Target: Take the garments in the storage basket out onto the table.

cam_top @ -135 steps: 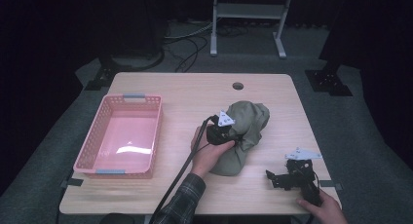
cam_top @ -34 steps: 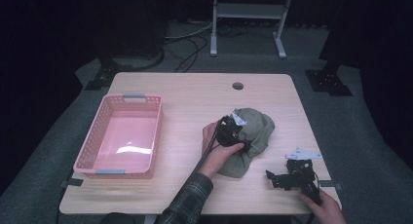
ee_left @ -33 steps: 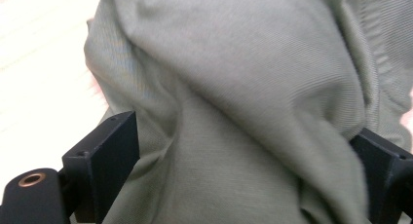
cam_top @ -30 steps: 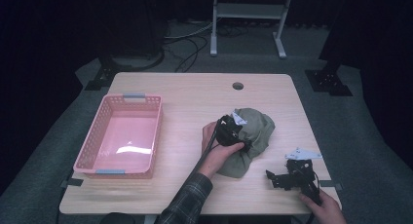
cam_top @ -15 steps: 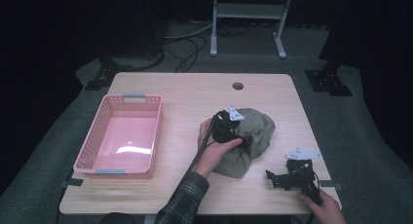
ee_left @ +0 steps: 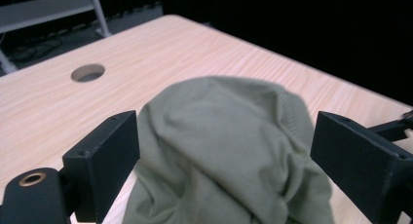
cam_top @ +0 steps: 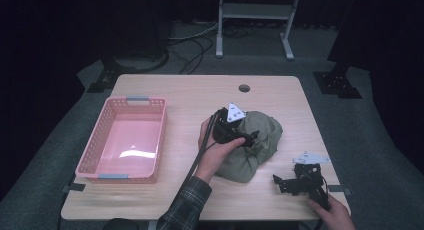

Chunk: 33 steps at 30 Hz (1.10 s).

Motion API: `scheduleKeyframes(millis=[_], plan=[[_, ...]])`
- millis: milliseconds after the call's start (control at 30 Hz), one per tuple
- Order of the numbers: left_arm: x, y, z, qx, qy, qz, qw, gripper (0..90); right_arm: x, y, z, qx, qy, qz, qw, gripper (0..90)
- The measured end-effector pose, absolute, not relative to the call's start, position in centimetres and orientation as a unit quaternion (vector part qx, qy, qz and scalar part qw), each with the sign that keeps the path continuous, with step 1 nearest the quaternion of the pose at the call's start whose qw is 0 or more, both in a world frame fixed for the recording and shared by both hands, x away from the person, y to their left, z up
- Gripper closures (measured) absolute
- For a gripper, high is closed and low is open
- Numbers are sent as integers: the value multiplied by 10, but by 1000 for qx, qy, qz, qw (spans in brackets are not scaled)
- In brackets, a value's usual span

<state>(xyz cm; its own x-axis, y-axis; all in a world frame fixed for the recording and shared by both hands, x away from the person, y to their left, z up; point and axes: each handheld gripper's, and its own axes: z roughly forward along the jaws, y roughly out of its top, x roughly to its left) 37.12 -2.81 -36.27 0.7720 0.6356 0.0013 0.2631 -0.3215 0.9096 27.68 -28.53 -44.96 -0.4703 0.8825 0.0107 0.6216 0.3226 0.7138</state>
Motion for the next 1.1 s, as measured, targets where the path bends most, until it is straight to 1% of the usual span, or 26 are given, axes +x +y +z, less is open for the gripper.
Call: scheduleKeyframes(millis=[267, 467, 867, 1100], plan=[[358, -14, -347, 773, 264, 198, 542, 102, 277, -285, -450, 476, 790, 335, 195, 0], [349, 3, -337, 756, 267, 208, 561, 101, 277, -285, -450, 476, 790, 334, 196, 0], [331, 27, -333, 724, 265, 234, 592, 101, 277, -285, -450, 476, 790, 334, 195, 0], [318, 43, -332, 713, 266, 237, 604, 102, 277, -285, -450, 476, 789, 335, 195, 0]])
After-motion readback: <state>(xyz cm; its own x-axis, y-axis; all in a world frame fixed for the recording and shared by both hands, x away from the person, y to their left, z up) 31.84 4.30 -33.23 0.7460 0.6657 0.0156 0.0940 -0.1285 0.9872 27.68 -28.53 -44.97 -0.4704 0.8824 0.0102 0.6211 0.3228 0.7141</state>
